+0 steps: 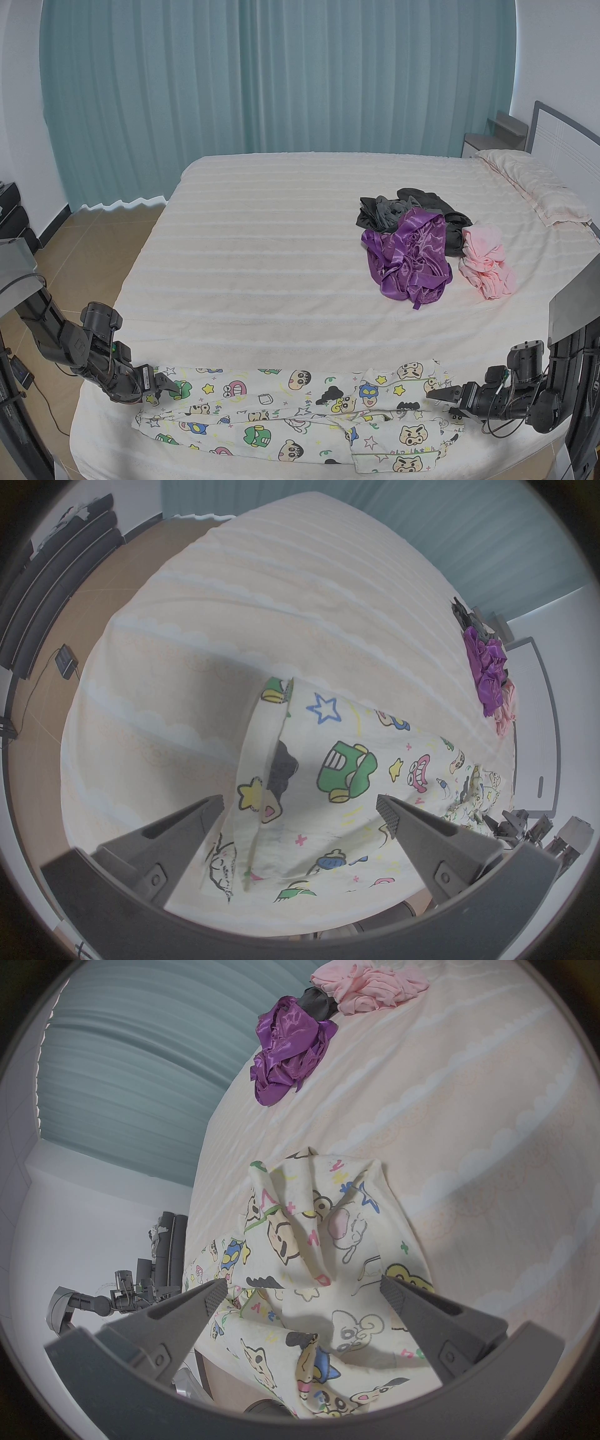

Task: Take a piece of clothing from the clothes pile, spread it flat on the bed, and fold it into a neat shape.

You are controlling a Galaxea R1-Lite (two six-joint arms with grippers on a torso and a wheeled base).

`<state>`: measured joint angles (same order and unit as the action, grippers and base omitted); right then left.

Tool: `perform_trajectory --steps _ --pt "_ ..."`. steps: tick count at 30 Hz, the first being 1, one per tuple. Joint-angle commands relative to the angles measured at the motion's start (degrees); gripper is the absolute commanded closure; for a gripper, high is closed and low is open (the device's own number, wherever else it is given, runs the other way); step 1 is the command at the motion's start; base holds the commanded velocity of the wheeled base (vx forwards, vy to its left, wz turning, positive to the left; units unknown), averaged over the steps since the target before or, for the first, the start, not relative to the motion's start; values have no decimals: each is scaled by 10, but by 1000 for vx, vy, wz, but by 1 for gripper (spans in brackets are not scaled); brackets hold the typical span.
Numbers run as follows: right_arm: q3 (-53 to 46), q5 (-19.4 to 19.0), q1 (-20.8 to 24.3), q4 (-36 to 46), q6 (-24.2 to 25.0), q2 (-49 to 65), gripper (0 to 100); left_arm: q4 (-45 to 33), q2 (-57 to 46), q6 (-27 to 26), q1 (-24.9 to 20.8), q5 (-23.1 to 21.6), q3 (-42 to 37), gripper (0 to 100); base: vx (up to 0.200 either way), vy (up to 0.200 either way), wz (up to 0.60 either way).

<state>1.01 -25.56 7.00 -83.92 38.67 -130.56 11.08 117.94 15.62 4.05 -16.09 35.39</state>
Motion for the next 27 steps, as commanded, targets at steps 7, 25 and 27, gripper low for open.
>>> perform_trajectory --steps 7,25,27 --pt "-10 1 0 0 0 0 0 0 10 1 -2 4 -6 100 0 0 0" --pt "-10 2 -1 0 0 0 0 -1 -23 23 -22 46 -1 100 0 0 0" --pt "-10 2 -1 0 0 0 0 -3 -37 29 -21 46 0 100 0 0 0"
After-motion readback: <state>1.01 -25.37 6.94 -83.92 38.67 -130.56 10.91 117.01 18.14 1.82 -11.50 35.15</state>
